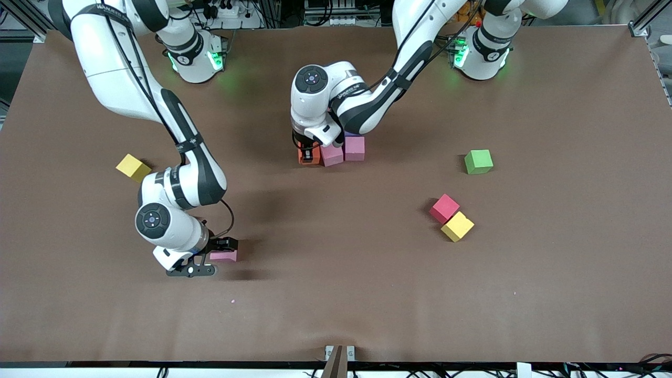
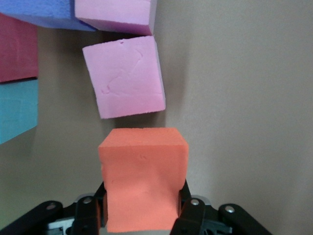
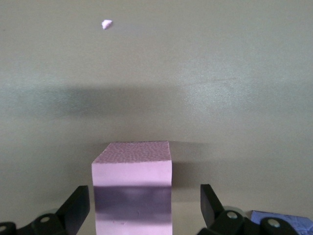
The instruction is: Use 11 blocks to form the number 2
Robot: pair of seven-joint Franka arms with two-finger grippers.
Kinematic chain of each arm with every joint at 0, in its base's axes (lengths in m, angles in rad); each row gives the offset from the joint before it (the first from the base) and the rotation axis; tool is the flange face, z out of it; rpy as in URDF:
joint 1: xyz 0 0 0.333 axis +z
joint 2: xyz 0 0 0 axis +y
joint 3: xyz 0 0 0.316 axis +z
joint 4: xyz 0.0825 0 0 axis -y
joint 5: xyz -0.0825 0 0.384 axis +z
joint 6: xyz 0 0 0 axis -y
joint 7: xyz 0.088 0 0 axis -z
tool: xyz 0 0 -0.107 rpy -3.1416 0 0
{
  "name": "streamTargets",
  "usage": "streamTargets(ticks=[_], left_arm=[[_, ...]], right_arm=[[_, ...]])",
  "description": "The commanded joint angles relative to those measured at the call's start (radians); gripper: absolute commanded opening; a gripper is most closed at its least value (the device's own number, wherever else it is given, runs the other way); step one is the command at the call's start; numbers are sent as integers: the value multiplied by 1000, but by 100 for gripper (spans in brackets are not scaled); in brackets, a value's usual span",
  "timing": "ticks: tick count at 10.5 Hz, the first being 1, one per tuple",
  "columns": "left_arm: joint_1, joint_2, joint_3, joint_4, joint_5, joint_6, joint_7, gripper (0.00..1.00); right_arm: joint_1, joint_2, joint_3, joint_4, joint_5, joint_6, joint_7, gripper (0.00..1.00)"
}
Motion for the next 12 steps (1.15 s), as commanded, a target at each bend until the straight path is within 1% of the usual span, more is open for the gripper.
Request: streamTargets(ticks=[1, 2, 3, 4, 5, 6, 8, 12], left_arm=[[-33, 22, 23, 28, 37, 2, -67, 20], [-33, 27, 23, 27, 65, 2, -67, 20], [-35, 33, 23, 25, 71, 2, -67, 20], [-35, 31, 21, 21, 85, 2, -67, 20], [-35, 31, 20, 19, 79, 2, -73, 20], [-32, 31, 20, 17, 79, 1, -72, 20], [-35, 31, 20, 14, 79, 1, -73, 20], [-36, 31, 20, 1, 79, 1, -78, 19]], right_arm=[[-6, 39, 13, 39, -7, -10, 75, 100], [-3, 41, 13, 38, -7, -9, 95, 100], [-6, 41, 13, 38, -7, -9, 92, 97], [-12, 43, 13, 38, -4, -9, 90, 59], [-12, 41, 13, 38, -3, -9, 86, 34], [-14, 41, 13, 38, 2, -10, 87, 28], [-14, 29, 19, 38, 20, -19, 90, 28], [-9, 24, 19, 38, 23, -35, 89, 28]])
